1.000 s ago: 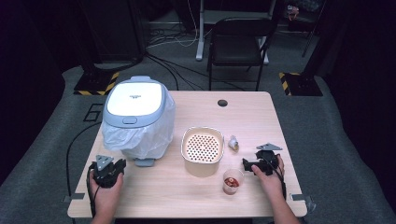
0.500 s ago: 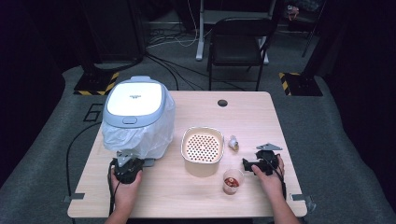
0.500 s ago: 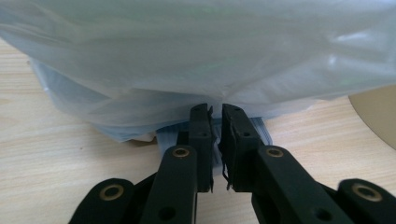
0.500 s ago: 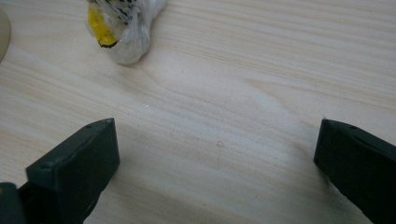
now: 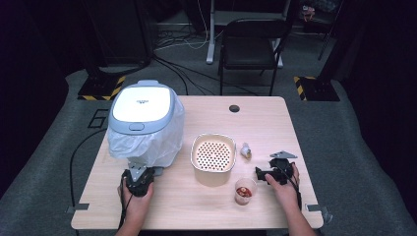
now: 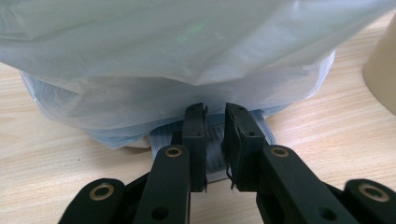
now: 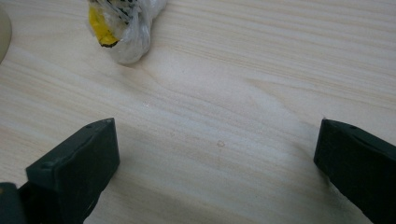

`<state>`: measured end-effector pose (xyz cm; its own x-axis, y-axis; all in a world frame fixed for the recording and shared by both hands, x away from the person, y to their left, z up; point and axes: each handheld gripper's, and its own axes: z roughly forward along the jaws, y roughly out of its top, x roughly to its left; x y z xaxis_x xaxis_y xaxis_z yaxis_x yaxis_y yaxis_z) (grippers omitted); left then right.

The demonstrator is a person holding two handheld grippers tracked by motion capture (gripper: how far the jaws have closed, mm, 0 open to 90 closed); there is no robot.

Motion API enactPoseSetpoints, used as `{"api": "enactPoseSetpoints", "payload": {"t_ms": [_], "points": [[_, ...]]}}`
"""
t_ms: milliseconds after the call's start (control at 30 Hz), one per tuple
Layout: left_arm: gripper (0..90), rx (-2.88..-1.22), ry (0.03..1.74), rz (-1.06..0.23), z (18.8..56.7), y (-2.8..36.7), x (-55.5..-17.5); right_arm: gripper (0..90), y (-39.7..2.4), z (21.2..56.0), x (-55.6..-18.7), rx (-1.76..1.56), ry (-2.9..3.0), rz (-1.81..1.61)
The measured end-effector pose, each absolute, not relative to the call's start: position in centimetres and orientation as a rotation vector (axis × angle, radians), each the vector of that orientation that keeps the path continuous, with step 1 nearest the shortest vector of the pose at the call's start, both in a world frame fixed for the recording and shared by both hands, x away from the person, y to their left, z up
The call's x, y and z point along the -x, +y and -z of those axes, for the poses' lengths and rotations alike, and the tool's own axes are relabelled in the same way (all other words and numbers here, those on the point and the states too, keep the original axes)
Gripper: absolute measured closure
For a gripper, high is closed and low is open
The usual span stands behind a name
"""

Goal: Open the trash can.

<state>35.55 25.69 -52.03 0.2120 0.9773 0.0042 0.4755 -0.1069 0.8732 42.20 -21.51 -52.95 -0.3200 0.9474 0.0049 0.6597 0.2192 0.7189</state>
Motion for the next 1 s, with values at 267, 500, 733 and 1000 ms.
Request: {"api": "enactPoseSetpoints", "payload": {"t_ms": [267, 500, 733, 1000], "points": [[78.1, -1.704, 1.393, -0.833, 52.19, 25.56, -35.44, 0.0, -21.53, 52.96, -42.15, -1.479, 2.066, -0.878], [78.0, -1.661, 1.383, -0.817, 52.55, 25.81, -35.55, 0.0, -21.53, 52.95, -42.14, -1.479, 2.067, -0.878], [78.3, -1.668, 1.404, -0.806, 52.58, 25.68, -35.66, 0.0, -21.54, 52.95, -42.11, -1.476, 2.069, -0.879], [78.4, -1.749, 1.444, -0.782, 52.65, 25.43, -36.16, 0.0, -21.53, 52.95, -42.12, -1.477, 2.069, -0.88]]}}
